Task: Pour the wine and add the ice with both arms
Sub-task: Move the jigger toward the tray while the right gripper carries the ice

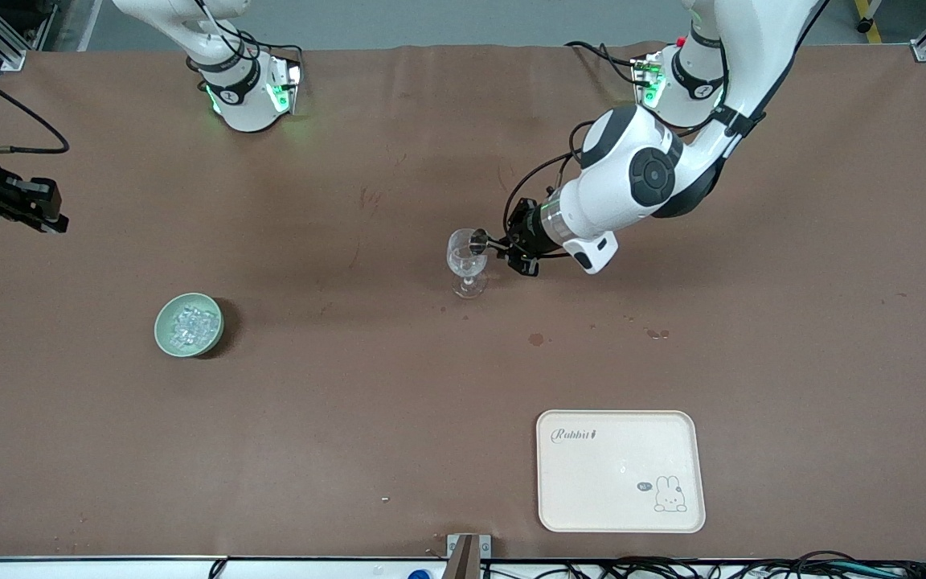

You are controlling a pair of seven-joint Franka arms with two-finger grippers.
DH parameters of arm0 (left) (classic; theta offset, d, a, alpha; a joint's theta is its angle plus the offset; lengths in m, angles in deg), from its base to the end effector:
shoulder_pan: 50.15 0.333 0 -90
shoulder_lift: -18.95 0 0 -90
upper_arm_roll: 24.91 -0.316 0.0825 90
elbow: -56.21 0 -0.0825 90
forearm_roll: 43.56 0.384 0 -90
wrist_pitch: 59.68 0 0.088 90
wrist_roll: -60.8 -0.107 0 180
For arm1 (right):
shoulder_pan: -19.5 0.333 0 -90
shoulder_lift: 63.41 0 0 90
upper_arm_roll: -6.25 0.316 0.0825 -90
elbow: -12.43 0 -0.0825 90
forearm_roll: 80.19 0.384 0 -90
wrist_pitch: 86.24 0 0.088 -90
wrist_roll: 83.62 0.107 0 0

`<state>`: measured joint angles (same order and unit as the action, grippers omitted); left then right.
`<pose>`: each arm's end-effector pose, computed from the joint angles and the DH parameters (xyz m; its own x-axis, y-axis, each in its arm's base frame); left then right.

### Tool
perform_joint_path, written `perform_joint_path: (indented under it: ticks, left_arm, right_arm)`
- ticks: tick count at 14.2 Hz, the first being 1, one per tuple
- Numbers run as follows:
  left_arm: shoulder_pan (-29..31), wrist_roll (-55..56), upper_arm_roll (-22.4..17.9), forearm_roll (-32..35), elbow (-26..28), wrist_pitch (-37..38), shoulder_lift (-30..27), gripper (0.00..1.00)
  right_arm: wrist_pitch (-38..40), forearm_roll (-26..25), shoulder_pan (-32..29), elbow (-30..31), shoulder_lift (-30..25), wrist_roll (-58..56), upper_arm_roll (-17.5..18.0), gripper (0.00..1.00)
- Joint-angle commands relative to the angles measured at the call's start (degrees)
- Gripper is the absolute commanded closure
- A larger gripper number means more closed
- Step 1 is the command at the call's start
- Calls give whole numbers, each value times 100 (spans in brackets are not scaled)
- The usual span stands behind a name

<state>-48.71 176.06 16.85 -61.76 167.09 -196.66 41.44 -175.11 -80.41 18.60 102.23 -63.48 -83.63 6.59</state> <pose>0.4959 -0.3872 0.3475 -0.0504 0.8858 -0.4614 0.9890 -0.0201 -0.1467 0.5521 -0.0058 0.6251 0.9998 -0.0097 -0.0150 -0.0096 -0.9999 0.0038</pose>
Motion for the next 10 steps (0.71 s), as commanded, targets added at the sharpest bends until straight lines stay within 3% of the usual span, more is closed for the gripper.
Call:
perform_joint_path:
  ticks: [1,5,10]
  left_arm:
    - [59,-319,43,-437,-189,48,72,99]
    - [181,-1250,43,-1484,-225,83,54,100]
    - [840,-2725,34,-2537,-470,890,98,99]
  right_arm:
    - [0,13,-77,144,-142,9,45,96]
    - [-8,13,-51,144,-133,18,54,96]
    - [-96,13,361,144,-98,71,89,95]
